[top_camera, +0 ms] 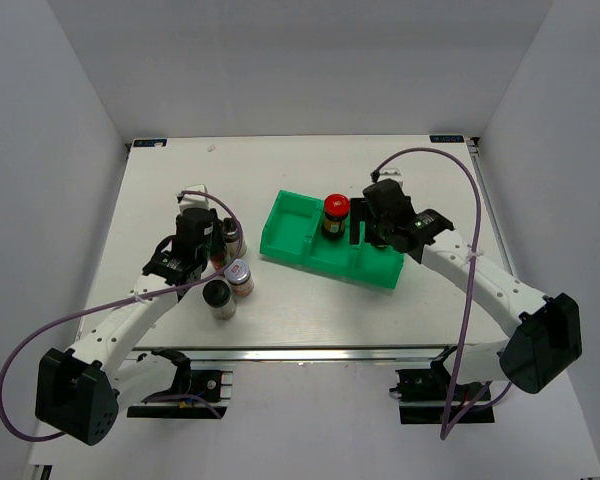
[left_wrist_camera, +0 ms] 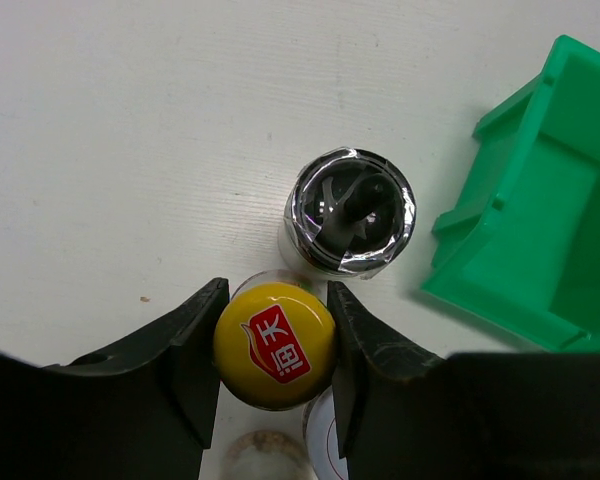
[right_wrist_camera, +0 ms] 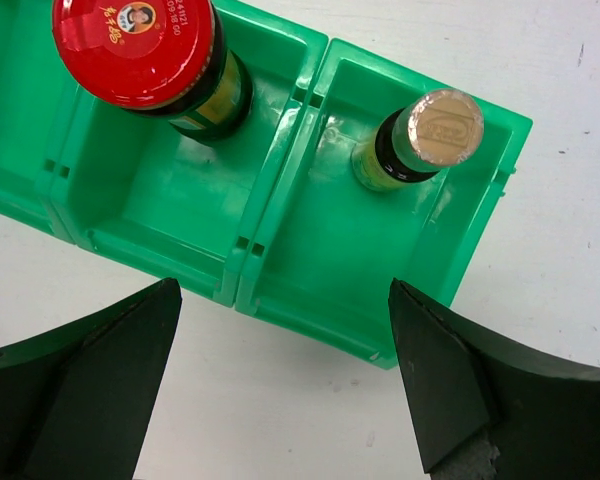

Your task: Organize the condiment bottles

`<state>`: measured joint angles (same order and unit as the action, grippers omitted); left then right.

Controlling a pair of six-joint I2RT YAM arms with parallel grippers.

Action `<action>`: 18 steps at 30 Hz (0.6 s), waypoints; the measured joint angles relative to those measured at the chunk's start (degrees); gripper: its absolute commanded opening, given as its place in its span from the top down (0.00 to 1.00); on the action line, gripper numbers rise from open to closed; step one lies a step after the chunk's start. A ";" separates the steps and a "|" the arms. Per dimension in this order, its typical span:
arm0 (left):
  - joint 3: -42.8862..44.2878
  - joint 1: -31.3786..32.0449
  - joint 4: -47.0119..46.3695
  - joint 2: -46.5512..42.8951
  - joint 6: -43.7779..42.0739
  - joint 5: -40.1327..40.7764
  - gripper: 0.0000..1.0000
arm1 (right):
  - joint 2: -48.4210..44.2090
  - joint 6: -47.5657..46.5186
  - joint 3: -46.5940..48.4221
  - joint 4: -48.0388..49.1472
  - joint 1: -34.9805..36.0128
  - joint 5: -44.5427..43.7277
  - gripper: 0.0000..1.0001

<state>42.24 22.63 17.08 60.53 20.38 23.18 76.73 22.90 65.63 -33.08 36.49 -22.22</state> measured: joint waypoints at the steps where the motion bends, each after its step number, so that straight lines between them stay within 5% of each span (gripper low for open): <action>1: 0.02 0.00 0.02 0.00 -0.02 -0.02 0.88 | -0.26 0.11 -0.28 -0.11 0.02 -0.04 0.11; 9: 3.76 0.00 6.56 0.07 -0.33 -0.48 1.00 | -1.05 0.52 -2.27 -0.59 0.00 0.17 0.11; 18: 14.25 0.00 13.33 1.36 -0.61 1.70 1.00 | -1.07 0.44 -3.13 -0.63 0.00 1.49 0.11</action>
<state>56.49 22.63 30.41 61.89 19.77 24.88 75.66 23.33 62.50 -33.71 36.49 -20.73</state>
